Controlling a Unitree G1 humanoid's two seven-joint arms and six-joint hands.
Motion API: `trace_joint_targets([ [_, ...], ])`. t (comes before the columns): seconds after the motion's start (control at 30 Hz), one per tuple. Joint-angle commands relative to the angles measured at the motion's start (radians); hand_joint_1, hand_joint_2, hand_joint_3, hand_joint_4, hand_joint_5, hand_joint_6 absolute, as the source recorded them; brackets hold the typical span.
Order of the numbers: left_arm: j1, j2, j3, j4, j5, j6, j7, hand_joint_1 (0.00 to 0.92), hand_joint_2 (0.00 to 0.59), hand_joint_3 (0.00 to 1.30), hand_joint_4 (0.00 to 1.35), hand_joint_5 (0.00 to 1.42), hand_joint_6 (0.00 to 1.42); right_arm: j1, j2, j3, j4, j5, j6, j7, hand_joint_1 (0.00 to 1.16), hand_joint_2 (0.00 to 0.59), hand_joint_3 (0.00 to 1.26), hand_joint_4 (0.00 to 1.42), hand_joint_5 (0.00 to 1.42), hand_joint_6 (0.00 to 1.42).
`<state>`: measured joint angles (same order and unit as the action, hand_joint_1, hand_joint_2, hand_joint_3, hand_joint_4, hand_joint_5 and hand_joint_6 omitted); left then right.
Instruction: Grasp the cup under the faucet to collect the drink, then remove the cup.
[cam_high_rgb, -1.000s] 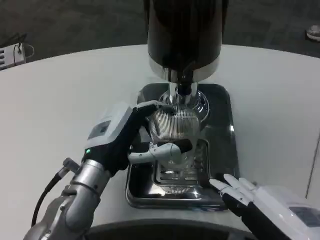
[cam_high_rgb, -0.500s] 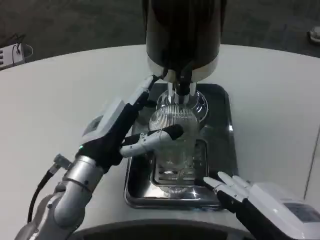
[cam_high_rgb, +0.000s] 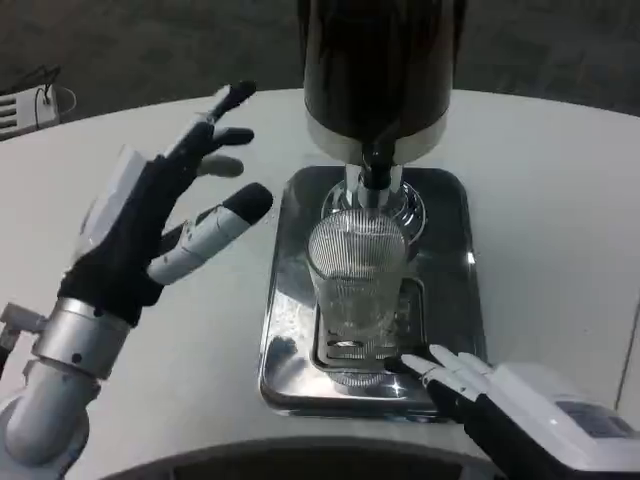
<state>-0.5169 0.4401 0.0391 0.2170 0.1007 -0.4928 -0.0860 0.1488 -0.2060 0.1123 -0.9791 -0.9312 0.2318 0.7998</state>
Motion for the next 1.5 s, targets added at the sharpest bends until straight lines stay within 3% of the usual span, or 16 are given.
trace_joint_targets([
  [0.03, -0.038, 0.036, -0.007, -0.093, -0.102, 0.071, -0.152, 0.001, 0.045, 0.14, 0.1, 0.2, 0.3, -0.015, -0.001, 0.016, 0.013, -0.006, 0.006, -0.012, 0.55, 0.469, 0.11, 0.0, 0.0, 0.01],
  [0.4, -0.113, 0.022, -0.026, -0.176, -0.188, 0.142, -0.34, 0.0, 0.047, 0.15, 0.14, 0.24, 0.28, -0.006, 0.003, 0.032, 0.004, -0.019, 0.013, -0.021, 0.55, 0.468, 0.11, 0.0, 0.0, 0.0],
  [0.6, -0.12, 0.013, -0.034, -0.179, -0.175, 0.168, -0.367, 0.0, 0.049, 0.15, 0.14, 0.24, 0.28, 0.002, 0.002, 0.031, -0.005, -0.017, 0.016, -0.02, 0.55, 0.469, 0.11, 0.0, 0.0, 0.0],
  [0.83, -0.164, 0.01, -0.075, -0.152, -0.169, 0.246, -0.431, 0.0, 0.058, 0.09, 0.05, 0.17, 0.24, 0.003, -0.001, 0.026, -0.015, -0.004, 0.02, -0.016, 0.54, 0.469, 0.11, 0.0, 0.0, 0.0],
  [1.1, -0.21, -0.003, -0.112, -0.111, -0.152, 0.256, -0.479, 0.0, 0.06, 0.06, 0.0, 0.13, 0.2, 0.01, -0.009, 0.009, -0.026, 0.017, 0.026, -0.016, 0.54, 0.468, 0.11, 0.0, 0.0, 0.0],
  [1.27, -0.222, 0.016, -0.133, -0.119, -0.099, 0.247, -0.492, 0.0, 0.056, 0.04, 0.0, 0.11, 0.18, 0.019, -0.008, -0.001, -0.03, 0.033, 0.033, -0.017, 0.54, 0.468, 0.11, 0.0, 0.0, 0.0],
  [1.4, -0.22, 0.029, -0.151, -0.124, -0.054, 0.229, -0.495, 0.0, 0.055, 0.02, 0.0, 0.07, 0.13, 0.018, 0.002, -0.014, -0.022, 0.067, 0.062, -0.023, 0.54, 0.456, 0.11, 0.0, 0.0, 0.01],
  [1.5, -0.221, 0.04, -0.169, -0.12, -0.028, 0.214, -0.5, 0.0, 0.048, 0.0, 0.0, 0.06, 0.12, 0.003, 0.028, -0.051, -0.002, 0.147, 0.136, -0.023, 0.51, 0.434, 0.09, 0.0, 0.01, 0.01],
])
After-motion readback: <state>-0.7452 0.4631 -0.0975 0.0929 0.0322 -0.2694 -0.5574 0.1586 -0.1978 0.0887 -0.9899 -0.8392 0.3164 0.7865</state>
